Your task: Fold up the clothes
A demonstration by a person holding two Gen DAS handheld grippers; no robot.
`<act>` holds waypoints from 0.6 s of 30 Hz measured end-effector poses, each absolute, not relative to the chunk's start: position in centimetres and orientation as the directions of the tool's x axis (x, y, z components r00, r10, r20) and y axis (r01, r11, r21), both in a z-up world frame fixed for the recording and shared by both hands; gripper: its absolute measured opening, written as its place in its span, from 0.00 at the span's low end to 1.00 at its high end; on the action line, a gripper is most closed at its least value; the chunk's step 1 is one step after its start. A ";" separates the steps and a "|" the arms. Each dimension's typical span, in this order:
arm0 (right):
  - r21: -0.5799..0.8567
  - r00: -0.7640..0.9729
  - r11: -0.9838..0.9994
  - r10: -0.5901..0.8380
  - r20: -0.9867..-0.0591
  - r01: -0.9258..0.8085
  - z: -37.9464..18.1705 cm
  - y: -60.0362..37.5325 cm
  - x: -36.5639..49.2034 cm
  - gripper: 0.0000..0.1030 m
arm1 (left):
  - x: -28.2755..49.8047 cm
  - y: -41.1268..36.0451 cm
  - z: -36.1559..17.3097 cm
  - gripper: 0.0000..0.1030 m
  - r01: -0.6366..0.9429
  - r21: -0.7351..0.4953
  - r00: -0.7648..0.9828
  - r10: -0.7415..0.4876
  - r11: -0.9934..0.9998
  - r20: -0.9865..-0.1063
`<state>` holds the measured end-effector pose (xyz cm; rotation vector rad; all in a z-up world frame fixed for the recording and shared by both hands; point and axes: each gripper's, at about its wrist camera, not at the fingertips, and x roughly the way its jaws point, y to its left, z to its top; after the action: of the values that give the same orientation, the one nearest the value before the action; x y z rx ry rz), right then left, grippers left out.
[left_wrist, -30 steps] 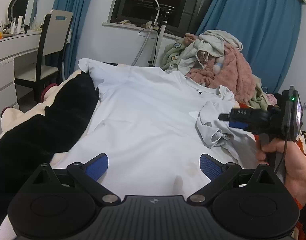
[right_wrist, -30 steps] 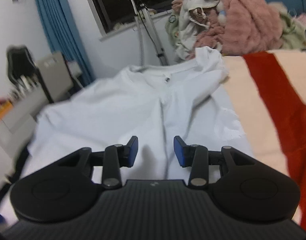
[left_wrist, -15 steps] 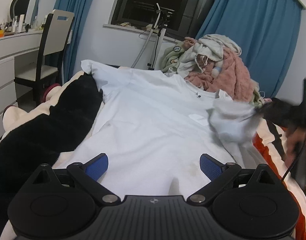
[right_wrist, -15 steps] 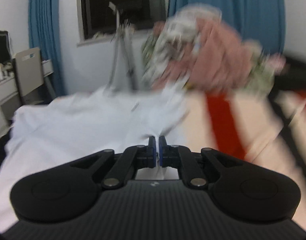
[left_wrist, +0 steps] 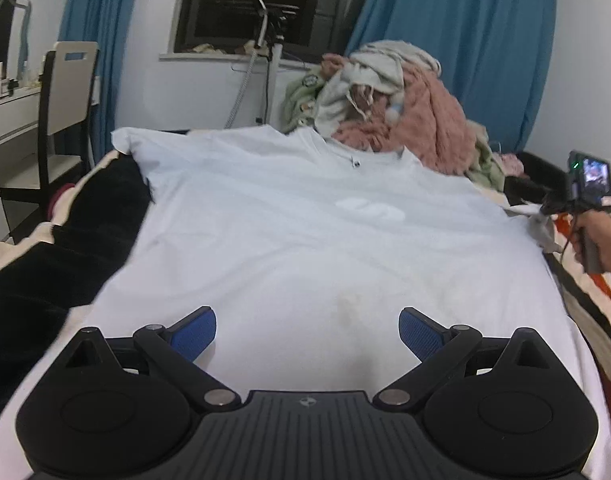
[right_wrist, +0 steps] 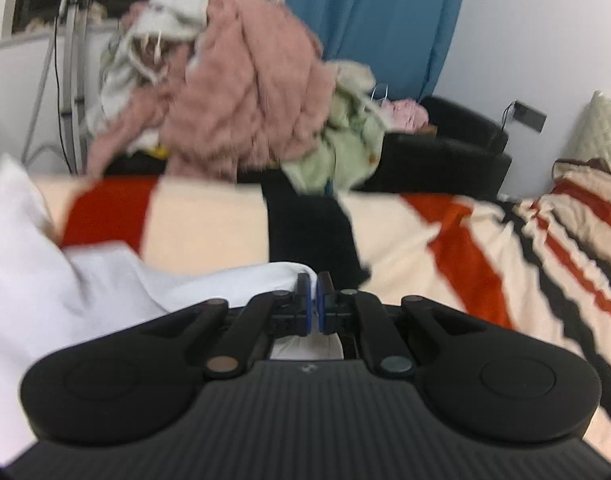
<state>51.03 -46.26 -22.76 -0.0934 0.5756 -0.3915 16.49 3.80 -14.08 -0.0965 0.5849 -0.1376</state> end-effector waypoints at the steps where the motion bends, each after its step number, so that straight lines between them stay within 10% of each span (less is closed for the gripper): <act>1: -0.170 0.773 0.927 -0.372 -0.513 0.334 -23.7 -46.4 51.0 0.06 | 16.7 3.6 -14.3 0.96 0.106 -0.124 0.823 -0.157 0.987 -0.546; 5: -0.037 0.801 0.937 -0.317 -0.508 0.348 -24.7 -47.3 50.2 0.11 | 17.5 2.8 -14.9 0.96 0.123 -0.108 0.818 -0.163 0.986 -0.552; 7: -0.005 0.806 0.937 -0.303 -0.508 0.349 -24.0 -47.1 50.0 0.59 | 17.9 2.6 -15.1 0.96 0.130 -0.104 0.815 -0.165 0.986 -0.555; 9: 0.040 0.825 0.938 -0.282 -0.491 0.344 -22.5 -46.8 48.6 0.78 | 18.1 2.6 -15.1 0.96 0.133 -0.109 0.812 -0.171 0.985 -0.558; 18: 0.242 0.914 0.931 -0.172 -0.366 0.272 -12.5 -41.8 33.7 0.78 | 16.9 3.9 -13.6 0.96 0.118 -0.176 0.795 -0.199 0.977 -0.573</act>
<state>33.74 -41.77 -12.51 0.2937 0.3478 -0.2324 16.95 3.86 -13.60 -0.1339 0.6294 -0.1709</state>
